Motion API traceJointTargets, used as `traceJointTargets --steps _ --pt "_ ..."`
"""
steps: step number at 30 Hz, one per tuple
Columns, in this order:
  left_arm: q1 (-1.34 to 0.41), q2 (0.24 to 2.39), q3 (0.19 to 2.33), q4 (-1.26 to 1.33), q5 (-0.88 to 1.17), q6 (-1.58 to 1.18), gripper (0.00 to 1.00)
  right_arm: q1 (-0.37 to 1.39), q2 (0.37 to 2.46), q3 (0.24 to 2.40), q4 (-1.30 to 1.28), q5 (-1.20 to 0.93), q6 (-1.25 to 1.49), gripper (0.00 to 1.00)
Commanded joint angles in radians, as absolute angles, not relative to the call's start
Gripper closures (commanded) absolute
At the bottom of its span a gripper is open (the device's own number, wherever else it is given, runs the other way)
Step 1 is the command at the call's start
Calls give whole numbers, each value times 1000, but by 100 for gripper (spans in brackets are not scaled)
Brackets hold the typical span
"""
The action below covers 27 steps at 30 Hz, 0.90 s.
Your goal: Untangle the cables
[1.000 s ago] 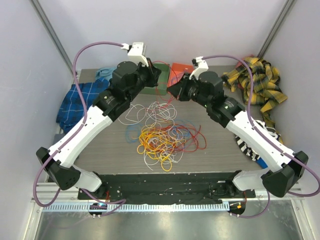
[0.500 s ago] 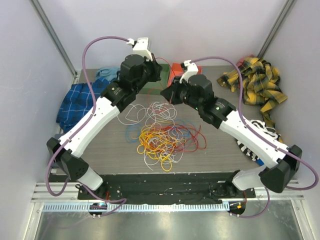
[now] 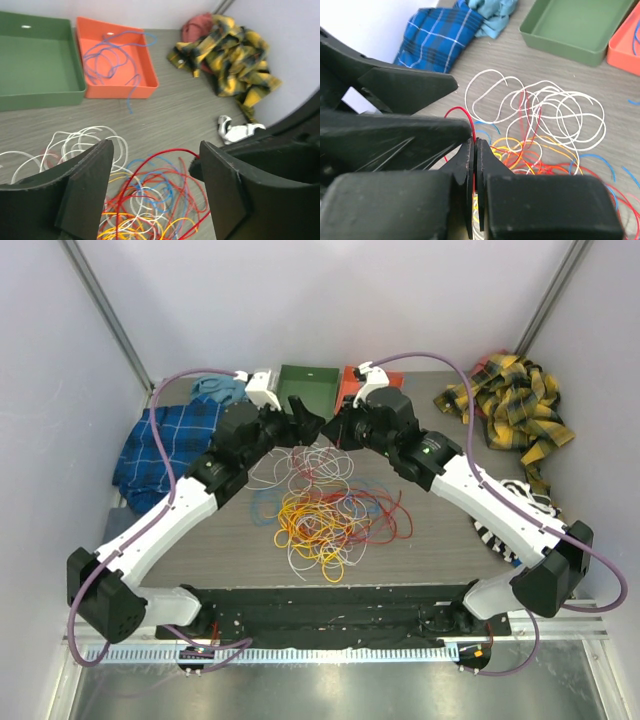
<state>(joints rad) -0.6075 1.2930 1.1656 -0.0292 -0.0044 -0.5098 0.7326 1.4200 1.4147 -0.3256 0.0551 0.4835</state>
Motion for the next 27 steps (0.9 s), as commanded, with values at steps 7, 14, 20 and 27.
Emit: traceJointTargets --steps 7,14,20,27 --pt "-623 1142 1020 86 81 -531 1 735 1335 1473 -294 83 472 99" --pt "-621 950 790 262 103 -492 0 733 1312 1511 -325 109 469 99" --pt "-623 896 657 296 60 -480 0 733 1328 1612 -374 104 480 99" --pt "-632 957 612 475 61 -476 0 735 1353 1713 -399 49 526 99"
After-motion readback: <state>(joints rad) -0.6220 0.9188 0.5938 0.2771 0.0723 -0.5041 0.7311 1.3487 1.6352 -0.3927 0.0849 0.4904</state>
